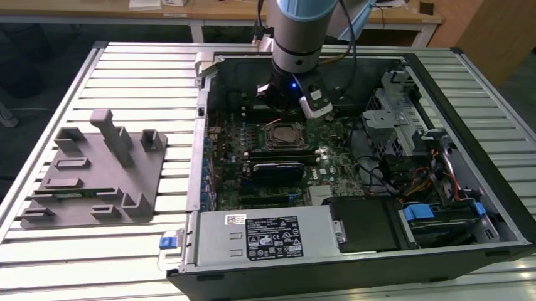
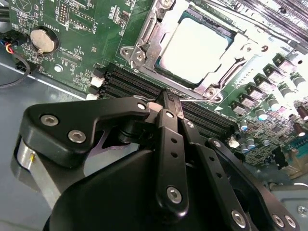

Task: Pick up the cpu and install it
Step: 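Install the first cpu locking lever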

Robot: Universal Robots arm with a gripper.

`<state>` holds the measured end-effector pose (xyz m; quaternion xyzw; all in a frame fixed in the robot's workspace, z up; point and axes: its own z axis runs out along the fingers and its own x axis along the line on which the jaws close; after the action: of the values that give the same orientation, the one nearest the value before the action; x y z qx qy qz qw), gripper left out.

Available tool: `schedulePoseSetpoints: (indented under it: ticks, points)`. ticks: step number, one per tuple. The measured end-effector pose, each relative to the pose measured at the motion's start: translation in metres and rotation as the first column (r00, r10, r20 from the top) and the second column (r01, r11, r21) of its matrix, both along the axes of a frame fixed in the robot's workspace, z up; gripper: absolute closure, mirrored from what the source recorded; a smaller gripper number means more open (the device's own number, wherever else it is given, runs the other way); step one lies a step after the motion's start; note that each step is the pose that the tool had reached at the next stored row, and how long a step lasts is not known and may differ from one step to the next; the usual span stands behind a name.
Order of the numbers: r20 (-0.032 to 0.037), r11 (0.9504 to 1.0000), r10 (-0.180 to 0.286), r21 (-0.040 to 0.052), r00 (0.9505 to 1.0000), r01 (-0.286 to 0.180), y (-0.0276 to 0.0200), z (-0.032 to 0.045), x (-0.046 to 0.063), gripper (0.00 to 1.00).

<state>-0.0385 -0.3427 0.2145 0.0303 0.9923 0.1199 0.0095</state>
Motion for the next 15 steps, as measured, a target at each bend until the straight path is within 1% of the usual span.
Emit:
schedulePoseSetpoints:
  ticks: [2, 3, 9, 10, 13, 14, 15]
  points:
    - [0.0009, 1.0, 0.0, -0.0058, 1.0, 0.0, 0.0013, -0.0005, 0.0, 0.89]
    - [0.0011, 0.9999, 0.0, -0.0104, 1.0, 0.0, 0.0018, -0.0007, 0.0, 0.89]
    - [0.0015, 0.9987, 0.0, -0.0506, 1.0, 0.0, 0.005, -0.0019, 0.0, 0.89]
    - [0.0015, 0.9986, 0.0, -0.0522, 1.0, 0.0, 0.0052, -0.002, 0.0001, 0.89]
    - [0.0019, 0.9986, 0.0, -0.0523, 1.0, 0.0, 0.0054, -0.0022, 0.0, 0.89]
    - [0.0032, 0.9986, 0.0, -0.0522, 1.0, 0.0, 0.0055, -0.0024, -0.0001, 0.89]
    - [0.0061, 0.9987, 0.0, -0.0515, 1.0, 0.0, 0.0055, -0.0026, -0.0003, 0.89]
